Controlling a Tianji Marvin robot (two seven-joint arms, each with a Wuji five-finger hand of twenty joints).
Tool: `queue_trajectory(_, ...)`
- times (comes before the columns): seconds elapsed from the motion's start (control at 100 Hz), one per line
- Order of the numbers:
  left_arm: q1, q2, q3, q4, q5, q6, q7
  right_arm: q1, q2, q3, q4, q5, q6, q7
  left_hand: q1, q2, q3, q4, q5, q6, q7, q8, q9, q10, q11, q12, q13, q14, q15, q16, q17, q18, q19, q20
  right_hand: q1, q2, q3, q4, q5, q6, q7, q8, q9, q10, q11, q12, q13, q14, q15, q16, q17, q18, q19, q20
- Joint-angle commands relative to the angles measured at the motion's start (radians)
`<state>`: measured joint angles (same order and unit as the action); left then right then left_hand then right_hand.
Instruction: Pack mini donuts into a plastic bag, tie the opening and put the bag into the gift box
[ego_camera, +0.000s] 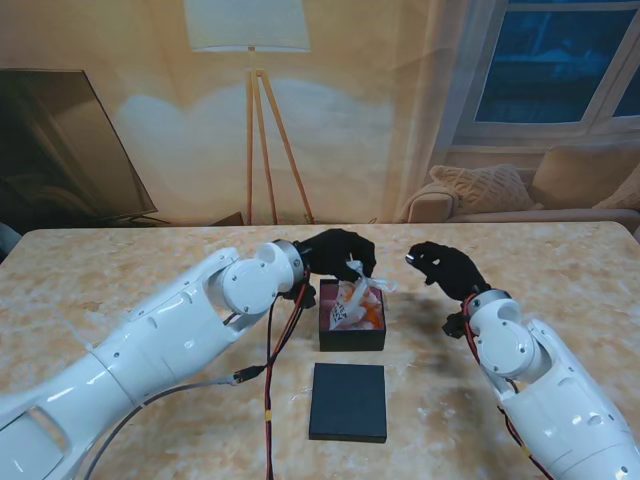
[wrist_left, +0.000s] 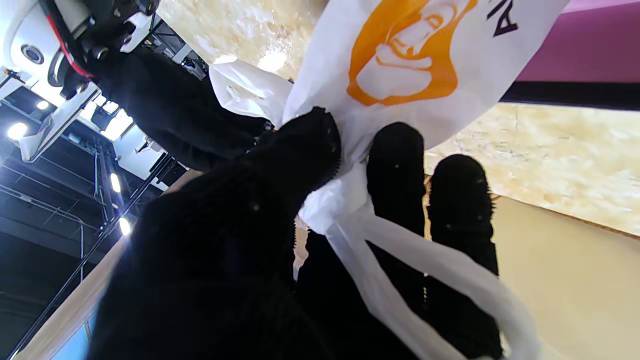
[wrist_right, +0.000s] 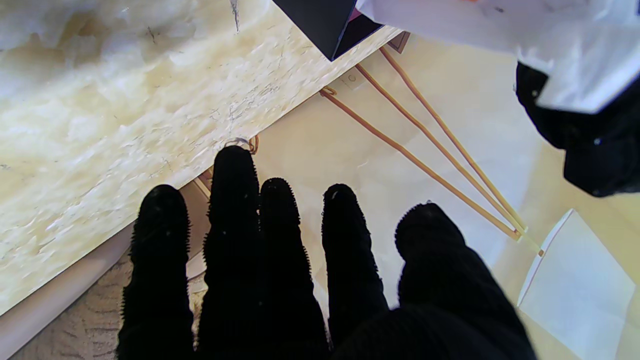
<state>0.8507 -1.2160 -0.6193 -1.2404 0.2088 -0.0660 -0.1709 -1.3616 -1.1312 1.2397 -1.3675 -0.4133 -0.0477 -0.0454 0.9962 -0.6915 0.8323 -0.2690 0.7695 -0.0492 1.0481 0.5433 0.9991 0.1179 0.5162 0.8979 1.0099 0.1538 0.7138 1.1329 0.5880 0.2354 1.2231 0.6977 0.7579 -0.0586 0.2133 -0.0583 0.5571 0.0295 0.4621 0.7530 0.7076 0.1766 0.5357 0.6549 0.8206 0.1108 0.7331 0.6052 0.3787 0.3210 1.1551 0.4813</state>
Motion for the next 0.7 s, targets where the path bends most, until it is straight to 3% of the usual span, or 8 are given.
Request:
queue_trajectory(0.0, 0.020, -0.004, 0.004, 0.004, 0.011, -0.001, -0.008, -0.010, -0.008, 0.000, -0.007, -0.001, -0.002, 0.012, 0.037, 0.009, -0.008, 0.026, -0.028, -0.033, -0.005, 0.012, -0.016, -0.020, 0.000, -0.005, -0.007, 0.005, 0.004, -0.013, 0.002, -0.004, 0.000, 0.012, 0.018, -0.006, -0.010, 0.010, 0.000, -0.010, 0.023, -0.013, 0.000, 0.010, -0.003, 0.005, -0.002, -0.007, -0.004, 0.017, -0.011, 0.011, -0.005, 0.009)
queue_trajectory(0.24, 0.023, 0.000, 0.019, 0.036, 0.037, -0.031, -0.007, -0.013, -0.007, 0.002, -0.011, 0.005, 0.002, 0.021, 0.031, -0.015, 0.002, 0.025, -0.005, -0.042, -0.008, -0.003, 0.002, -0.029, -0.003, -0.023, 0.010, 0.010, -0.014, -0.026, 0.011, -0.004, -0.010, 0.004, 0.018, -0.007, -0.009, 0.010, -0.001, -0.010, 0.027, -0.016, 0.000, 0.011, -0.004, 0.004, -0.002, -0.004, -0.006, 0.017, -0.013, 0.011, -0.006, 0.009)
queue_trajectory(0.34, 0.017, -0.001, 0.037, 0.063, 0.056, -0.052, -0.003, -0.009, -0.005, -0.005, -0.011, 0.006, 0.003, 0.031, 0.016, -0.048, 0.023, 0.017, 0.023, -0.054, -0.011, -0.036, 0.031, -0.040, -0.010, -0.048, 0.039, 0.015, -0.023, -0.046, 0.044, -0.027, 0.005, -0.002, 0.017, -0.005, -0.010, 0.009, -0.001, -0.011, 0.028, -0.017, -0.002, 0.011, -0.005, 0.004, -0.002, -0.004, -0.006, 0.017, -0.013, 0.011, -0.007, 0.010)
queue_trajectory(0.53, -0.009, -0.020, 0.084, 0.130, 0.071, -0.084, 0.016, -0.004, -0.003, -0.013, -0.011, 0.017, 0.007, 0.049, 0.003, -0.077, 0.046, 0.007, 0.047, -0.059, -0.013, -0.066, 0.051, -0.043, -0.014, -0.068, 0.059, 0.019, -0.029, -0.057, 0.064, -0.038, 0.012, -0.008, 0.014, -0.006, -0.011, 0.009, 0.000, -0.013, 0.030, -0.018, 0.000, 0.010, -0.006, 0.004, -0.004, -0.003, -0.008, 0.017, -0.016, 0.012, -0.010, 0.009)
queue_trajectory(0.69, -0.056, -0.041, 0.141, 0.207, 0.066, -0.148, 0.009, -0.002, -0.004, -0.015, -0.007, 0.015, 0.004, 0.046, 0.000, -0.078, 0.051, 0.003, 0.046, -0.057, -0.011, -0.070, 0.052, -0.041, -0.013, -0.070, 0.062, 0.019, -0.030, -0.056, 0.067, -0.036, 0.016, -0.007, 0.013, -0.007, -0.010, 0.009, 0.002, -0.014, 0.032, -0.018, 0.002, 0.010, -0.006, 0.005, -0.001, -0.005, -0.006, 0.018, -0.012, 0.013, -0.007, 0.011)
